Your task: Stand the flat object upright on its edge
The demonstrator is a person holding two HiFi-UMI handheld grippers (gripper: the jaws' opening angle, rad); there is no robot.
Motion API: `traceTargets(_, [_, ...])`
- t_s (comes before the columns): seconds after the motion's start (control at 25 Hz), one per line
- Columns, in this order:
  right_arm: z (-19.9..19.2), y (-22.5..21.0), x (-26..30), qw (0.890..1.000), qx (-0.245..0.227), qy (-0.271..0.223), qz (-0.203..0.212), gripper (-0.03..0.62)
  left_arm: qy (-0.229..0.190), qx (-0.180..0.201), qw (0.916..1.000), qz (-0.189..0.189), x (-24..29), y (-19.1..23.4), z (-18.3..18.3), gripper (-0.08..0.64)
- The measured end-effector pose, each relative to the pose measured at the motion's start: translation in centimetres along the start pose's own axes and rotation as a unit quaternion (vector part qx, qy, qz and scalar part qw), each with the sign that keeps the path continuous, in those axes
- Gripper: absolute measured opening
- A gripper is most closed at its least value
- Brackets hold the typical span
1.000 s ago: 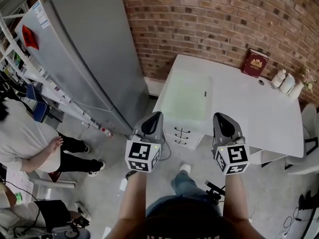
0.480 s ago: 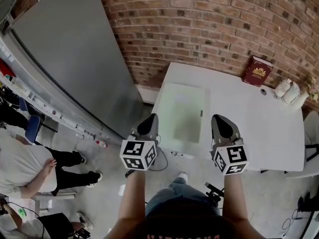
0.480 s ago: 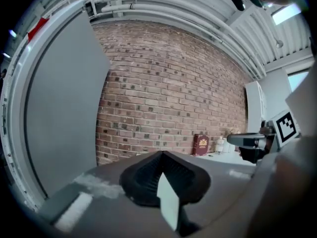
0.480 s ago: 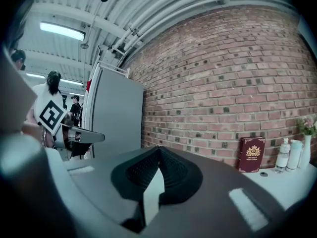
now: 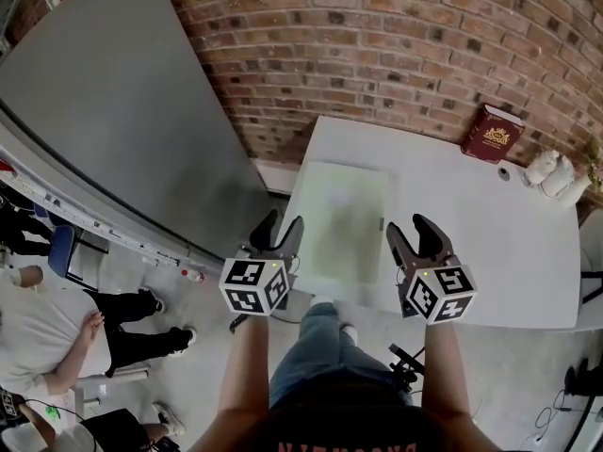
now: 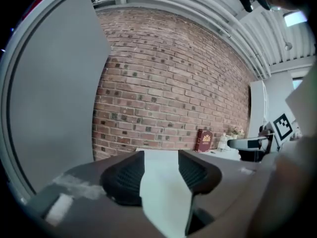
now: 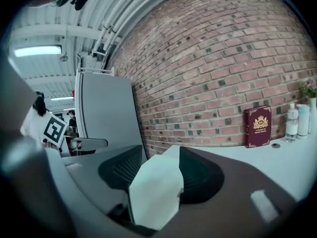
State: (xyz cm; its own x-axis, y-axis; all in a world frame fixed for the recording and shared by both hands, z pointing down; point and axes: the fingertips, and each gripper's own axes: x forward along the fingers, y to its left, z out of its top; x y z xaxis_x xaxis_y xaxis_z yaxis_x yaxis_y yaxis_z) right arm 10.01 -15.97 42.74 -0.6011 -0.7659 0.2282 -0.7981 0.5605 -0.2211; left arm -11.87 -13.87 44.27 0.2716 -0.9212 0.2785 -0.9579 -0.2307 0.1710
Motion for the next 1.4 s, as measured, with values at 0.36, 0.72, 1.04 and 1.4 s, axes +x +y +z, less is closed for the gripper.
traceTargets(0.36, [-4.1,-1.2,3.7,0.993,0.078,0.092,-0.015,0.235,0.048,-0.016,0.9973,-0.053,4.1,2.4,-1.4,0.204])
traceTargets(0.72, [-9.7,-3.1,6.5,0.973,0.14,0.177,-0.041,0.235,0.156,-0.076,0.9799,-0.097,7.9,5.0,-7.3,0.204])
traceTargets(1.04, [-14.5,-3.4,8.2,0.952,0.157,0.259,-0.048,0.258,0.255,-0.14,0.9495,-0.118,9.6,6.2,-12.3,0.204])
traceTargets(1.4, [-18.6,-4.3,8.9,0.924,0.211,0.314,-0.051,0.259,0.318,-0.161,0.9238,-0.14,10.3,6.0,-15.8,0.204])
